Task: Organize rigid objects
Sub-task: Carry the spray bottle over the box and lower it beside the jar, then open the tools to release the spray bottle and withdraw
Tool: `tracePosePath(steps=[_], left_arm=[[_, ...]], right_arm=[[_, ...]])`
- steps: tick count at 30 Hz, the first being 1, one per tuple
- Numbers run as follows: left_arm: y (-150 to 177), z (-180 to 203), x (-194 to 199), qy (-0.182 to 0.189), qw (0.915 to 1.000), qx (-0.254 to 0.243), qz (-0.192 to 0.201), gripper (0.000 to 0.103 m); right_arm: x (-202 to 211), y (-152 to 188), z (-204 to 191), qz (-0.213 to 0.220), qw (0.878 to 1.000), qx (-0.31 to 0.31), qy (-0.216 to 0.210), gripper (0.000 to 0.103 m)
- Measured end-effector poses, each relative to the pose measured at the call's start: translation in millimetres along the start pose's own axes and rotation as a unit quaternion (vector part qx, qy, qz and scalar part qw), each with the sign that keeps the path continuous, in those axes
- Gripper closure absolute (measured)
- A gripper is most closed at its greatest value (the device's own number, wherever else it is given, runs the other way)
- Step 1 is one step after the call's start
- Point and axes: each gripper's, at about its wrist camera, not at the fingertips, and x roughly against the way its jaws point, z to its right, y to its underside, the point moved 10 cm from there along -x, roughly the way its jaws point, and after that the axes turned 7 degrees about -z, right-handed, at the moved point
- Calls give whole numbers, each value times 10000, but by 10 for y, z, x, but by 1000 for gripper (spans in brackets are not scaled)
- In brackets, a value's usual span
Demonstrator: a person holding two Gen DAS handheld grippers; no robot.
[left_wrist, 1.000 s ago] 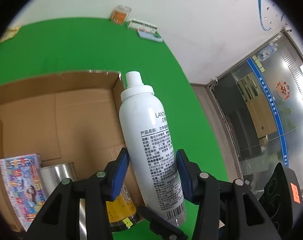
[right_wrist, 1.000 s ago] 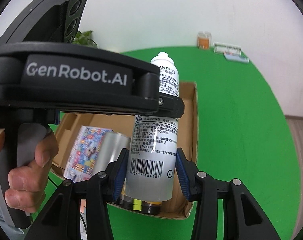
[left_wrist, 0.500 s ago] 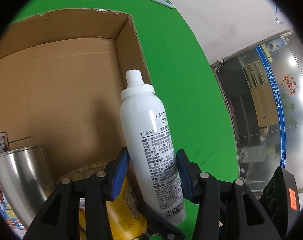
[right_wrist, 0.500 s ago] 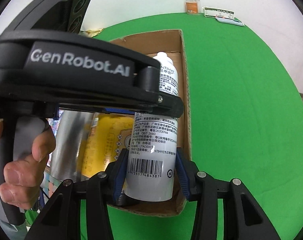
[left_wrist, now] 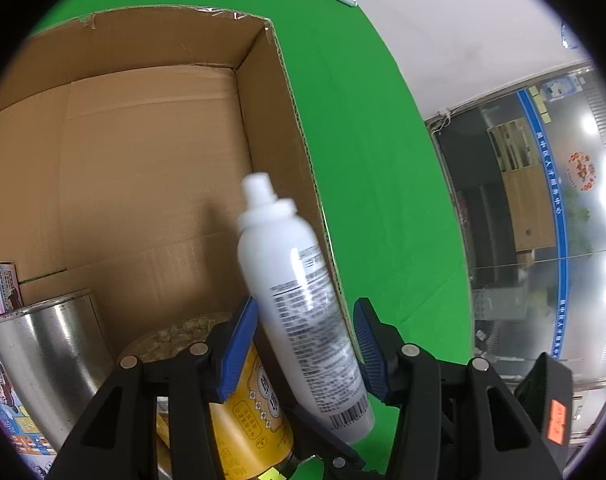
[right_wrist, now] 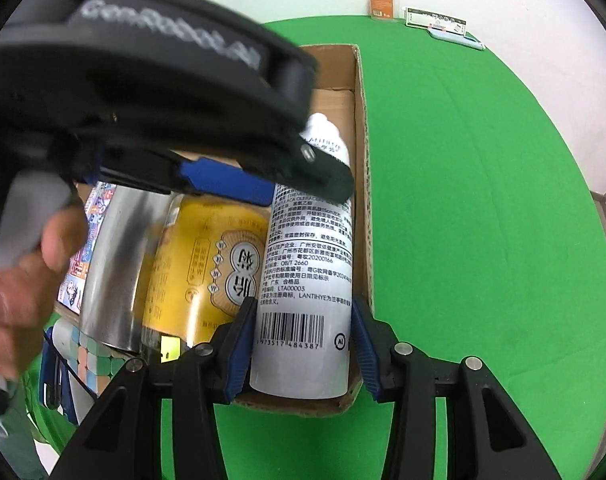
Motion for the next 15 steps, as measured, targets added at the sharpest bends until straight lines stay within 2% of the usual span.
tracePosePath(steps=[4, 9, 12, 13, 14, 15], left_arm=[[0, 1, 38, -42, 9999, -96, 78, 54], [7, -25, -62, -21, 9999, -128, -55, 54], [16, -27, -71, 22, 9998, -167, -67, 54], [11, -26, -60, 32, 9998, -174, -60, 54], [13, -23, -44, 50, 9998, -187, -39, 54], [17, -33, -27, 62, 9998, -205, -20, 54]], right_arm=[[-69, 41, -17, -80, 9999, -45, 43, 58], [-40, 125, -49, -162, 9998, -127, -2, 57], [72, 197, -126, -122, 9999, -19, -55, 48], [107, 273, -180, -90, 9999, 13, -111, 48], [126, 284, -201, -61, 9999, 36, -123, 49], [142, 297, -203, -38, 9999, 75, -103, 62]])
